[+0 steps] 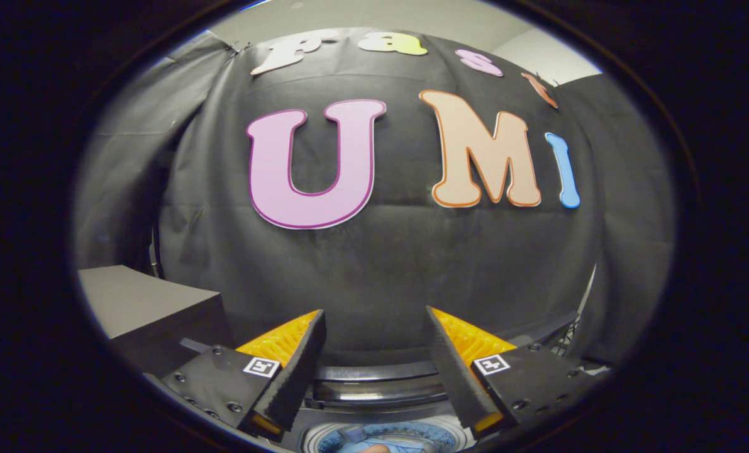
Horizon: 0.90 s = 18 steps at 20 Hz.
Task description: Put the clothes into the washing machine and then close the washing machine lid.
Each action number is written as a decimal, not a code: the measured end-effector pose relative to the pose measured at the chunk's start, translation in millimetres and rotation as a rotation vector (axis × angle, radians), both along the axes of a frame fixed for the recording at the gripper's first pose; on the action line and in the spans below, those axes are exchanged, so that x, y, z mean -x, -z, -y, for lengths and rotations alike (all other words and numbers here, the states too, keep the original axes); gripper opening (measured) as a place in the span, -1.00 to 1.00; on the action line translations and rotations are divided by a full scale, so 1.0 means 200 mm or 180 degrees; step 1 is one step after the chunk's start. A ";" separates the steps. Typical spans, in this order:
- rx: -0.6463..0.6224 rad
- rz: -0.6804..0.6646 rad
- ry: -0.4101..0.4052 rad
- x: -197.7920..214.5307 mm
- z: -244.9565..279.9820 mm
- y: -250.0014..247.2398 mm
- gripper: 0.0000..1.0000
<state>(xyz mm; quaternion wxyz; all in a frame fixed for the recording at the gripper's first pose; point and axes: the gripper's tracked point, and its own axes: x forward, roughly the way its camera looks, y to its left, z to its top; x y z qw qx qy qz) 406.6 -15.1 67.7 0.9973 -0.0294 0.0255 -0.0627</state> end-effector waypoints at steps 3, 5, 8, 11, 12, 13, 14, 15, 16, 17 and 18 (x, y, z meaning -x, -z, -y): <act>0.0007 -0.0004 -0.0004 0.02 -0.01 0.01 0.95; 0.0030 -0.0014 -0.0010 0.04 0.00 0.02 0.97; -0.0025 0.0011 -0.0021 0.08 -0.01 0.02 0.99; -0.0016 0.0013 -0.0036 0.11 -0.01 0.03 0.99; -0.0022 0.0021 -0.0037 0.11 0.00 0.04 0.99; -0.0032 0.0031 -0.0038 0.12 0.01 0.03 0.99; -0.0039 0.0030 -0.0038 0.13 0.00 0.03 0.99; -0.0046 0.0019 -0.0038 0.13 0.00 0.03 0.99; -0.0045 0.0005 -0.0034 0.13 0.01 0.04 0.99; -0.0050 -0.0025 -0.0019 0.13 0.01 0.05 0.99; -0.0050 -0.0076 -0.0001 0.14 0.01 0.08 0.99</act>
